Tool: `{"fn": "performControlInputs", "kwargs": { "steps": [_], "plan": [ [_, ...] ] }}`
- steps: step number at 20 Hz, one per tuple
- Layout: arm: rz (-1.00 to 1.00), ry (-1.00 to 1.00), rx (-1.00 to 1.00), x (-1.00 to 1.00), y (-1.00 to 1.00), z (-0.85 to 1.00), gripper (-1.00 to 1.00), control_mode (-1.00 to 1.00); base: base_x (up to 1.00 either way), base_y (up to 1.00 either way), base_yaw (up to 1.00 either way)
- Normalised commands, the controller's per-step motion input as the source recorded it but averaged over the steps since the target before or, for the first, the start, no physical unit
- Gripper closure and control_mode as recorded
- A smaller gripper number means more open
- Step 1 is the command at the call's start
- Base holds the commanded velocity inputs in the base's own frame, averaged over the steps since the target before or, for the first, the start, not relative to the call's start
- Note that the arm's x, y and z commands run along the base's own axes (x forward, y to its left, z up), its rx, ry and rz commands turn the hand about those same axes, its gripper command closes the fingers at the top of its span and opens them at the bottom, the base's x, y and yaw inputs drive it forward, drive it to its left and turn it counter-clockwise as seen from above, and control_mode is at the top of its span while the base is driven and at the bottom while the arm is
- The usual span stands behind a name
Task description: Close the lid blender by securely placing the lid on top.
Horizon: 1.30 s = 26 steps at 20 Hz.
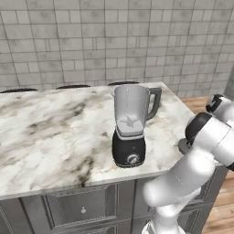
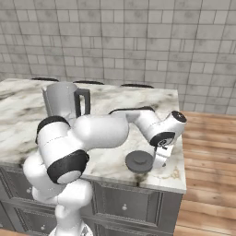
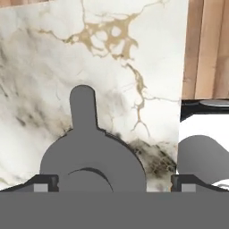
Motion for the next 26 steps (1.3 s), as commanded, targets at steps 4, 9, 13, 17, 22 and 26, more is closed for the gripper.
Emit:
{"fn": "performControlInputs", "kwargs": {
  "steps": [4, 9, 13, 17, 22, 26],
  "plan": [
    [0.0, 0.22, 0.0, 0.46, -0.14, -0.54, -1.0, -1.0, 0.0, 0.0, 0.0],
    [0.0, 0.1, 0.06, 0.2, -0.22, -0.53, -1.0, -1.0, 0.0, 0.0, 0.0],
    [0.0, 0.0, 0.1, -0.05, -0.2, -0.42, -1.0, -1.0, 0.0, 0.0, 0.0],
    [-0.01, 0.0, 0.03, 0.03, 0.15, -0.37, -1.0, -1.0, 0.0, 0.0, 0.0],
    [-0.01, 0.0, 0.01, 0.01, 0.27, -0.48, -1.0, -1.0, 0.0, 0.0, 0.0],
    [-0.07, 0.0, 0.0, 0.0, 0.59, -0.32, -1.0, -1.0, 0.0, 0.0, 0.0]
  ]
}}
